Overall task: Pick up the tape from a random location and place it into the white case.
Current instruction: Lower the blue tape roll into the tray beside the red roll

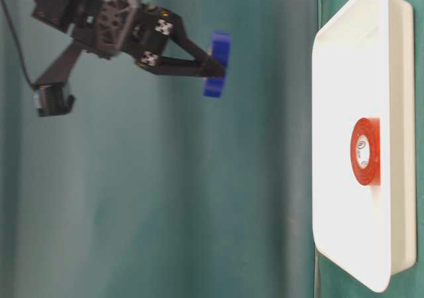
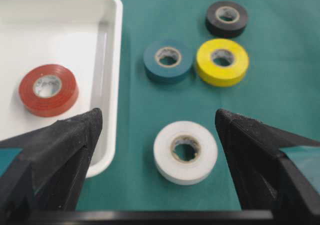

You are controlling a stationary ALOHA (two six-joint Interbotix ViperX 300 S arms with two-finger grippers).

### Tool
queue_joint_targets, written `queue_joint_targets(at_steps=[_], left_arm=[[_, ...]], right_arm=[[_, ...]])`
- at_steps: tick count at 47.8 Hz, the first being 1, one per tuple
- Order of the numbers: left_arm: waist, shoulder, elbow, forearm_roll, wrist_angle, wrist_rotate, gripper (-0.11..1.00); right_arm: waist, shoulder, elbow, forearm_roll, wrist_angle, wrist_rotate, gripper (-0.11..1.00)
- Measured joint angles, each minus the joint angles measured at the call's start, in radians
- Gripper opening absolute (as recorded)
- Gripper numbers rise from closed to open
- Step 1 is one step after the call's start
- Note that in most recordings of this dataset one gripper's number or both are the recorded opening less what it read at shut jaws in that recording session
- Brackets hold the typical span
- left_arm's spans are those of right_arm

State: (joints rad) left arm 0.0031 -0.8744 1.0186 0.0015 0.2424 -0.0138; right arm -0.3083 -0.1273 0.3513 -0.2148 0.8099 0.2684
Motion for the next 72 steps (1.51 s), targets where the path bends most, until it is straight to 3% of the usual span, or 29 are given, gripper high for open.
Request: queue_joint_targets(at_steps=[37,72], left_arm=[[0.002,0.000,0.000,0.000,0.000,0.000,0.96],[0.002,0.002,0.000,0.000,0.000,-0.002,0.96]], right_arm=[[0.009,0.202,0.126,0.032,-0.253,0.002,0.32],[0.008,0.233,0.133,0.051,-0.268,0.002,0.32]])
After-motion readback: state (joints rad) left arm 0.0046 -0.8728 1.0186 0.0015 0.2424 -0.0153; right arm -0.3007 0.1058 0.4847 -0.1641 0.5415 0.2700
